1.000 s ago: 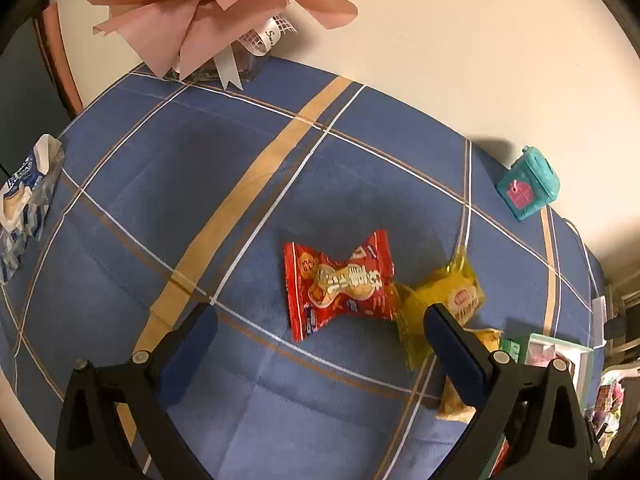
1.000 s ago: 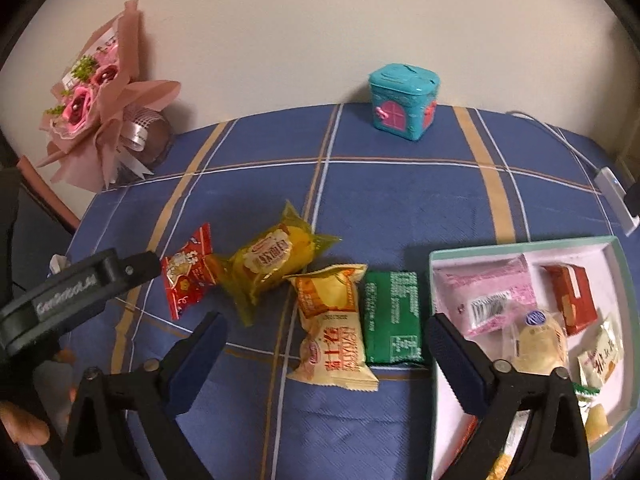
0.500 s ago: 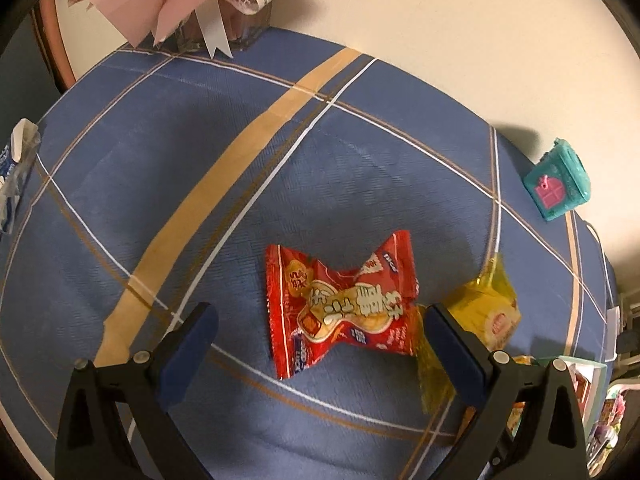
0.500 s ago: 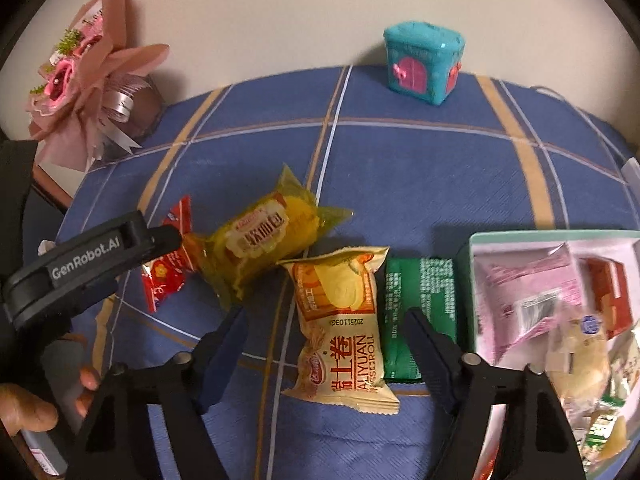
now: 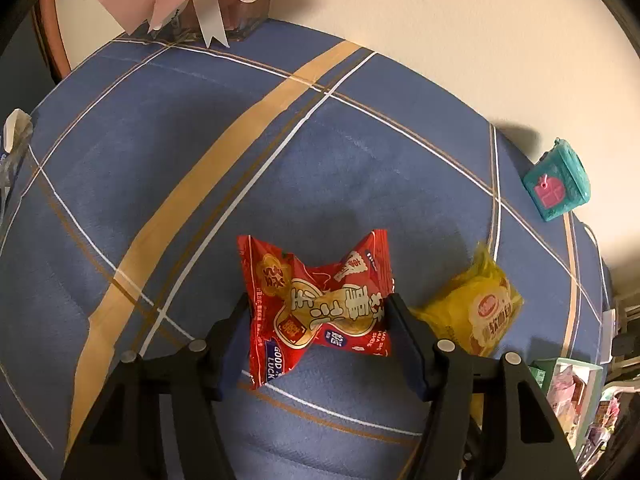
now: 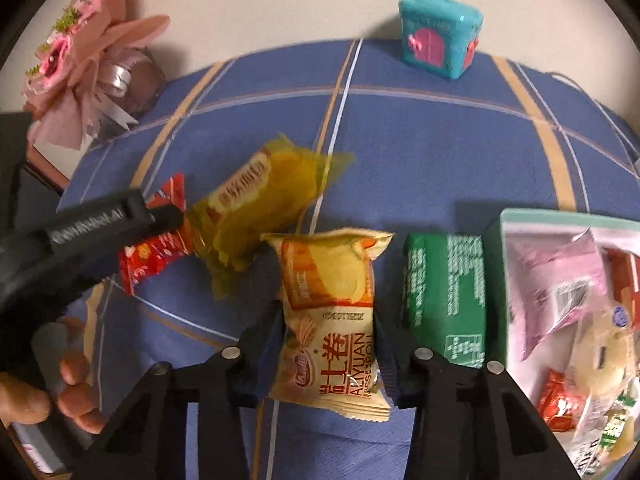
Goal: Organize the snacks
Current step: 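Close left tool on red candy packet while right tool grasps yellow roll pack, then carry red packet with left tool over tray while right tool carries roll pack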
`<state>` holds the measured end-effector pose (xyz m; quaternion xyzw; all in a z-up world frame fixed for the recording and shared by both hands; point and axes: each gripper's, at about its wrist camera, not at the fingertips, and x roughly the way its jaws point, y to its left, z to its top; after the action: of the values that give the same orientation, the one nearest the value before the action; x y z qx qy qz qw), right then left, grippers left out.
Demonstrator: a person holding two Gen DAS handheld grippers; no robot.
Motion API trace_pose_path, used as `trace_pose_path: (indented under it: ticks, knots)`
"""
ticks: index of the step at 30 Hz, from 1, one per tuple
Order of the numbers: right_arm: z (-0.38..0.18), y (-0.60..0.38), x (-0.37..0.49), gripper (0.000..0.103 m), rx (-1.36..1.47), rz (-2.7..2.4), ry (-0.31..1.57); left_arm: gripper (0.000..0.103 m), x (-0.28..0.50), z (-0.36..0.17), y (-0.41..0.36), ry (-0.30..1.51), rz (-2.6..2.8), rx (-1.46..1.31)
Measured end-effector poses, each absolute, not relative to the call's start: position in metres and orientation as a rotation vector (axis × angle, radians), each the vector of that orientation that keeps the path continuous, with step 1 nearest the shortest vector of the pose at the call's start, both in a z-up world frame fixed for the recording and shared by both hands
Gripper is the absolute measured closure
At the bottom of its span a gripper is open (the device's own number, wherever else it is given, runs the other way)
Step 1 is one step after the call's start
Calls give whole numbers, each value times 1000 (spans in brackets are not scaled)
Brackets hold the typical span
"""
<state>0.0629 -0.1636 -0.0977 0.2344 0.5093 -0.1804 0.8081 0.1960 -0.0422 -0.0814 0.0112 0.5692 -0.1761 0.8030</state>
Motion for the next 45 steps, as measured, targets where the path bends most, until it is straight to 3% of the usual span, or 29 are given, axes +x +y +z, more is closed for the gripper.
trace_pose_path:
  ticks: [29,45]
  knots:
    - [-10,-169,3,62,523,-422,928,39,144,-10,-12,1182,-394,-105]
    - [7,-235,-75,62,672,-551,860,39,95,2,-48,1176,-469,-60]
